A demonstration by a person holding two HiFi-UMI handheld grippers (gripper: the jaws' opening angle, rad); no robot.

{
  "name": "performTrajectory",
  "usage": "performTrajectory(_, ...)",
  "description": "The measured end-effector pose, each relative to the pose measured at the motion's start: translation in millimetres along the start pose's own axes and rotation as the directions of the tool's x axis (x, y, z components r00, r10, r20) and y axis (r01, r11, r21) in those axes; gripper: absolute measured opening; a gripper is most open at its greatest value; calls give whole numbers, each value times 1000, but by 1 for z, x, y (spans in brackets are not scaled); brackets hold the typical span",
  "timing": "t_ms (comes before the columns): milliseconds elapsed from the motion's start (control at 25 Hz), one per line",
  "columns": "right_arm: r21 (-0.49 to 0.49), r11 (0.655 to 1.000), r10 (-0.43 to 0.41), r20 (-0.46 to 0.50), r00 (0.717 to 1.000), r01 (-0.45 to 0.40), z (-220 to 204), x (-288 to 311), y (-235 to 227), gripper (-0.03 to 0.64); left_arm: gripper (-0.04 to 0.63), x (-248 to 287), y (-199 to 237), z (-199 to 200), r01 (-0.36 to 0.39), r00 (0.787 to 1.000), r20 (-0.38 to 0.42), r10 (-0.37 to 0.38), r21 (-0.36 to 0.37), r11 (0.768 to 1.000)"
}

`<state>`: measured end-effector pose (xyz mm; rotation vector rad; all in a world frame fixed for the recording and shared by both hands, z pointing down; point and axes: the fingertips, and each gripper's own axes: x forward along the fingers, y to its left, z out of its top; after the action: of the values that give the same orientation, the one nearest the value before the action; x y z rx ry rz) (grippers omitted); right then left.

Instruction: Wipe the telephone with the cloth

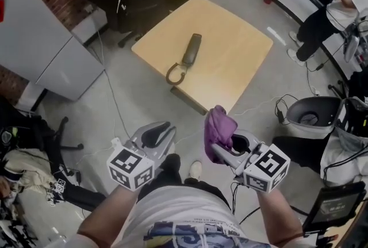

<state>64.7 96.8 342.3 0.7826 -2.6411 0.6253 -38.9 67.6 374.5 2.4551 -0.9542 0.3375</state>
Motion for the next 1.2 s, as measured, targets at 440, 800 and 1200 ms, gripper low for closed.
performTrajectory(440,-17,995,-100,-18,995,100,11,42,-53,120,84,62,61,-3,48,999,-20,-47,51,998)
performTrajectory(800,-38,997,-72,-65,995,70,31,64,-94,120,142,115,101,0,-28,999,-39,29,36,999)
performTrajectory(1200,-66,998,-8,-107,994,1,40,44,-166,120,181,212,127,5,-181,981,-66,183,36,983)
